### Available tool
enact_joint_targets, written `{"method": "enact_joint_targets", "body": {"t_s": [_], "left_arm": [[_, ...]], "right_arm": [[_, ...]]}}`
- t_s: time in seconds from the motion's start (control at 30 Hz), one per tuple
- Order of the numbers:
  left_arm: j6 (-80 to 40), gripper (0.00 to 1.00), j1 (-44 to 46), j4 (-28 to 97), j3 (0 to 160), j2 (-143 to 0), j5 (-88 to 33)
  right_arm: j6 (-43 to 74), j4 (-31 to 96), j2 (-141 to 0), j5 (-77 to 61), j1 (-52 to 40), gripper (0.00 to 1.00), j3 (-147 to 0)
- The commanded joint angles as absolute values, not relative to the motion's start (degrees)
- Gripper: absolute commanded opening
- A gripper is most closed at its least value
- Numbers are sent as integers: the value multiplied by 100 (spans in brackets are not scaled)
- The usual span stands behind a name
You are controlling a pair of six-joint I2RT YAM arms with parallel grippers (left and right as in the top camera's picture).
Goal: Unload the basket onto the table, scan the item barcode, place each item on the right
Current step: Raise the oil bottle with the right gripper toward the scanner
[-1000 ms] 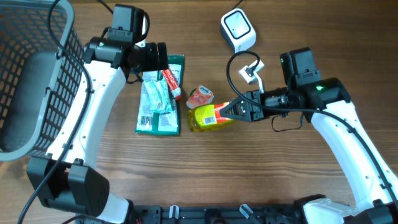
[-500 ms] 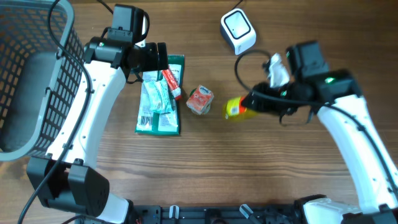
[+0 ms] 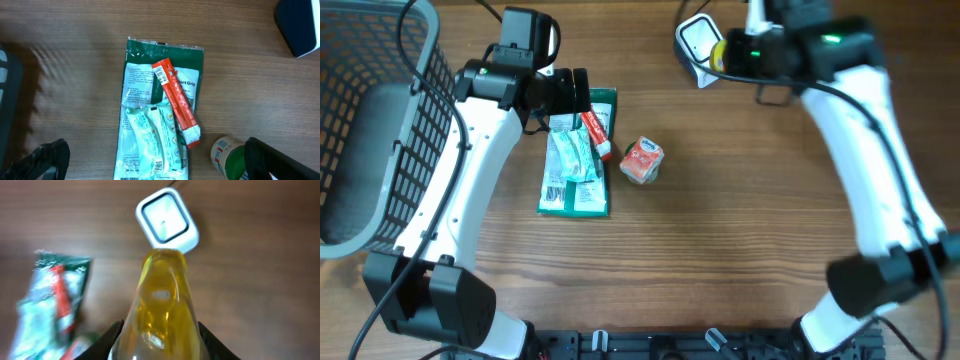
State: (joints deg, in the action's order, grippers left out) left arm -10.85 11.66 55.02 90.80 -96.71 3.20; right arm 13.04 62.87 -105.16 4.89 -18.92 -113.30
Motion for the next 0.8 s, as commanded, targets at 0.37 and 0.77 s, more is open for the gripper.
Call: {"method": "enact_joint_targets", "body": {"t_s": [0.37, 0.77], "left_arm": [[-1140, 100, 1144, 5489, 9098, -9730, 392], [-1138, 100, 1144, 5489, 9098, -9730, 392]], "right_arm": [[-1337, 2908, -12873, 6060, -3028, 4, -11389], [-1640, 2298, -13609, 5548, -3035, 5, -11389]]}}
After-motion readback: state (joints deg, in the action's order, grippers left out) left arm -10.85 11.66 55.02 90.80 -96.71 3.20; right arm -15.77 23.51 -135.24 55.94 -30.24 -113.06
